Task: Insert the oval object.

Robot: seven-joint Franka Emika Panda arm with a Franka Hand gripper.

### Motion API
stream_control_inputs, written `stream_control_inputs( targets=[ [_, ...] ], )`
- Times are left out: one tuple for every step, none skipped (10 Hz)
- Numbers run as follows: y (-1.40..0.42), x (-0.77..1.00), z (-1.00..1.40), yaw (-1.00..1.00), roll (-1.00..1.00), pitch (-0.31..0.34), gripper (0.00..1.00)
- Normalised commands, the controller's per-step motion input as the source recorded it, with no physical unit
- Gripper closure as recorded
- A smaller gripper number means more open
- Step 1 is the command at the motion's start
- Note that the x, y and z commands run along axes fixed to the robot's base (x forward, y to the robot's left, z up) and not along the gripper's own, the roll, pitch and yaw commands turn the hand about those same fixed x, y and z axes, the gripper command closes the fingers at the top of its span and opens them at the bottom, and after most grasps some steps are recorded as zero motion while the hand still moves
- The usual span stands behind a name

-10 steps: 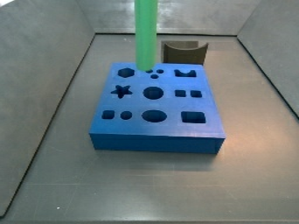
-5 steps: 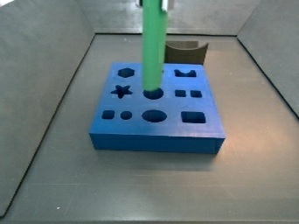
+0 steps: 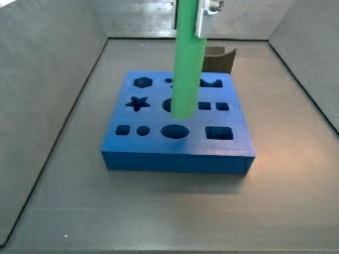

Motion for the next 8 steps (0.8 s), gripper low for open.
stream_control_inputs(
  targets=[
    [-0.01, -0.04, -0.05, -0.93, 0.24, 0.0, 1.0],
    [-0.02, -0.04, -0.05, -0.93, 0.24, 0.0, 1.0],
    [-0.02, -0.04, -0.05, -0.93, 0.24, 0.0, 1.0],
    [-0.01, -0.04, -0.05, -0.93, 0.24, 0.0, 1.0],
    [-0.01, -0.04, -0.05, -0.93, 0.24, 0.0, 1.0],
    [-0.01, -0.04, -0.05, -0.94, 0.23, 0.0, 1.0],
    [-0.01, -0.04, -0.05, -0.95, 0.23, 0.0, 1.0],
    [0.0, -0.01, -0.09, -1.0, 0.16, 0.0, 1.0]
  ],
)
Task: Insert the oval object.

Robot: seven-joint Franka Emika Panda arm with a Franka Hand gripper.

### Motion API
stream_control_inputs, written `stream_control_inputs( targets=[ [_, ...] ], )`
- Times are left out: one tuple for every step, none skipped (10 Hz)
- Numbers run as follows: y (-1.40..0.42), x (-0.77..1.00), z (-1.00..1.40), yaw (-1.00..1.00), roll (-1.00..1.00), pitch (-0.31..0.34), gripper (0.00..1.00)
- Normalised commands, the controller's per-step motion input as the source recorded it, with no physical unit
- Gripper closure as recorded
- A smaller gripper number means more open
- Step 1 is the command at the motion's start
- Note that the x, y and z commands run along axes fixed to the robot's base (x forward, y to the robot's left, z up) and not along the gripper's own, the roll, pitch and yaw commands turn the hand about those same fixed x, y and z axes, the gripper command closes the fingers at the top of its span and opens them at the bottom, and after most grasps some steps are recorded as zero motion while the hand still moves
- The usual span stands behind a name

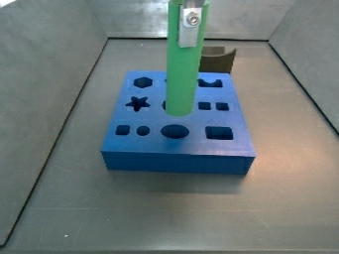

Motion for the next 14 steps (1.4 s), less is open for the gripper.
stream_control_inputs(
  targets=[
    [0.0, 0.0, -0.14, -1.0, 0.07, 0.0, 1.0],
    [-0.19, 0.0, -0.25, -0.93, 0.0, 0.0, 1.0],
    [-0.21, 0.0, -0.35, -0.62, -0.17, 0.001, 1.0],
    [0.0, -0.08, -0.27, -0.21, -0.27, -0.006, 1.0],
    [0.0, -0.07, -0.14, 0.0, -0.07, 0.0, 1.0],
    [0.0, -0.03, -0.04, 0.0, 0.0, 0.0, 1.0],
    [-0.05, 0.0, -0.17, -0.1, -0.09, 0.0, 1.0],
    [-0.11, 0.07, -0.11, -0.11, -0.19, 0.0, 1.0],
    [-0.12, 0.11, -0.03, -0.12, -0.14, 0.0, 1.0],
    [-0.07, 0.07, -0.02, -0.08, -0.15, 0.0, 1.0],
    [-0.02, 0.01, -0.09, -0.07, -0.14, 0.0, 1.0],
    [0.0, 0.0, -0.17, -0.06, -0.11, 0.0, 1.0],
    [0.0, 0.0, -0.22, -0.04, -0.09, 0.0, 1.0],
    [0.0, 0.0, -0.23, -0.02, -0.09, 0.0, 1.0]
  ],
)
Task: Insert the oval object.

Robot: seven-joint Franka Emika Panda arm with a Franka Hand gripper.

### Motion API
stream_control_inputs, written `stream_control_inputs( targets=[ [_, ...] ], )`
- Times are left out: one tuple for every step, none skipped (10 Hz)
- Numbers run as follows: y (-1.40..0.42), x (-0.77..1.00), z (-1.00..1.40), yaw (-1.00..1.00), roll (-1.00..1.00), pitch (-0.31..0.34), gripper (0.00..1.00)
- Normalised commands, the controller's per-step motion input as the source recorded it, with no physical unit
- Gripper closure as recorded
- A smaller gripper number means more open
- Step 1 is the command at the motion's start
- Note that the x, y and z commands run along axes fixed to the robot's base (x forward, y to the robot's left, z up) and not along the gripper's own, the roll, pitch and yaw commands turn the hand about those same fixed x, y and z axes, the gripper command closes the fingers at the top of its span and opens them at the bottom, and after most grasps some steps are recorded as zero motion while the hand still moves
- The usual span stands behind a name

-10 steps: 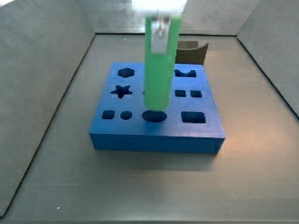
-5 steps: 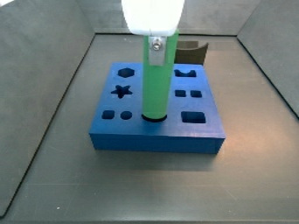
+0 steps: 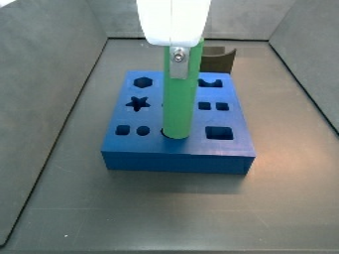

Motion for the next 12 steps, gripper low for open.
stream_control_inputs(
  targets=[
    [0.0, 0.0, -0.26, -0.05, -0.05, 0.0, 1.0],
    [0.03, 0.0, -0.17, -0.13, -0.06, 0.0, 1.0],
    [0.03, -0.03, -0.09, -0.11, -0.09, 0.0, 1.0],
    [0.03, 0.0, -0.07, -0.09, -0.1, 0.0, 1.0],
    [0.05, 0.0, -0.03, -0.08, -0.08, 0.0, 1.0],
    [0.08, -0.01, 0.0, -0.08, -0.06, 0.0, 1.0],
    [0.1, -0.02, 0.0, -0.07, -0.06, 0.0, 1.0],
    [0.11, -0.04, 0.0, -0.06, -0.05, 0.0, 1.0],
    [0.08, -0.09, 0.0, -0.03, -0.07, 0.0, 1.0],
    [0.0, -0.1, -0.03, 0.0, -0.14, 0.0, 1.0],
    [0.0, -0.1, -0.02, 0.0, -0.18, 0.0, 1.0],
    [0.0, -0.17, -0.02, 0.0, -0.18, 0.0, 1.0]
  ],
)
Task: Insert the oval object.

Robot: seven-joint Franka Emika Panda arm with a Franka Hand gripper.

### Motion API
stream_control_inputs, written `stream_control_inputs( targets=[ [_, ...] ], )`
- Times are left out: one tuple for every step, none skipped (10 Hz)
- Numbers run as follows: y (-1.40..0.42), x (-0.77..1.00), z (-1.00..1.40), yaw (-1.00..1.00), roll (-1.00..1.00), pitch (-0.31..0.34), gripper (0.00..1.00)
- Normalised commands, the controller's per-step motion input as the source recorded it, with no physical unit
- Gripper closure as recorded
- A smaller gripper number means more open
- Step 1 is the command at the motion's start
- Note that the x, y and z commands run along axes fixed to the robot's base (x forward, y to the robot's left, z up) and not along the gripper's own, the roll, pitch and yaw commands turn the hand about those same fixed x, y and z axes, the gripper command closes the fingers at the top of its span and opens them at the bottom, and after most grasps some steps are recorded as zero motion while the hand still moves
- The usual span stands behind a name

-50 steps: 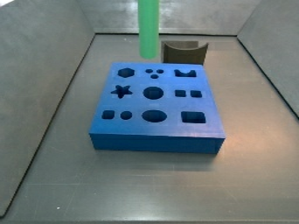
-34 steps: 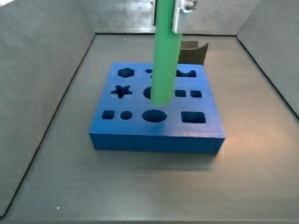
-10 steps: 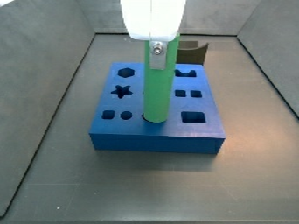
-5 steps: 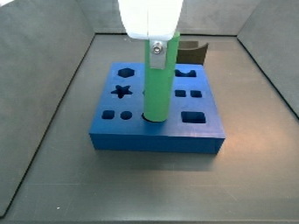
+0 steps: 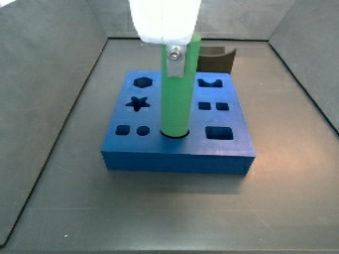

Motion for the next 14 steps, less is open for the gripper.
stream_control_inputs(
  targets=[
    [0.0, -0.2, -0.04, 0.0, -0.16, 0.0, 1.0],
    [0.0, -0.21, -0.05, 0.0, -0.12, 0.0, 1.0],
    [0.0, -0.2, -0.07, 0.0, -0.07, 0.0, 1.0],
    [0.0, -0.24, -0.08, 0.0, -0.06, 0.0, 1.0],
    [0.0, -0.26, -0.08, -0.01, -0.05, 0.0, 1.0],
    [0.0, -0.15, -0.09, 0.0, -0.06, 0.0, 1.0],
    [0.0, -0.03, -0.14, 0.0, -0.04, 0.0, 1.0],
    [0.0, 0.0, -0.19, 0.0, -0.05, 0.0, 1.0],
    [0.0, 0.0, -0.21, 0.0, -0.04, 0.0, 1.0],
    [0.0, 0.11, -0.25, -0.07, -0.04, 0.0, 1.0],
    [-0.01, 0.33, -0.27, -0.14, 0.0, 0.046, 1.0],
    [-0.02, 0.44, -0.27, -0.16, 0.0, 0.067, 1.0],
    [-0.03, 0.5, -0.25, -0.14, 0.0, 0.084, 1.0],
    [-0.02, 0.47, -0.24, -0.13, 0.0, 0.083, 1.0]
  ],
)
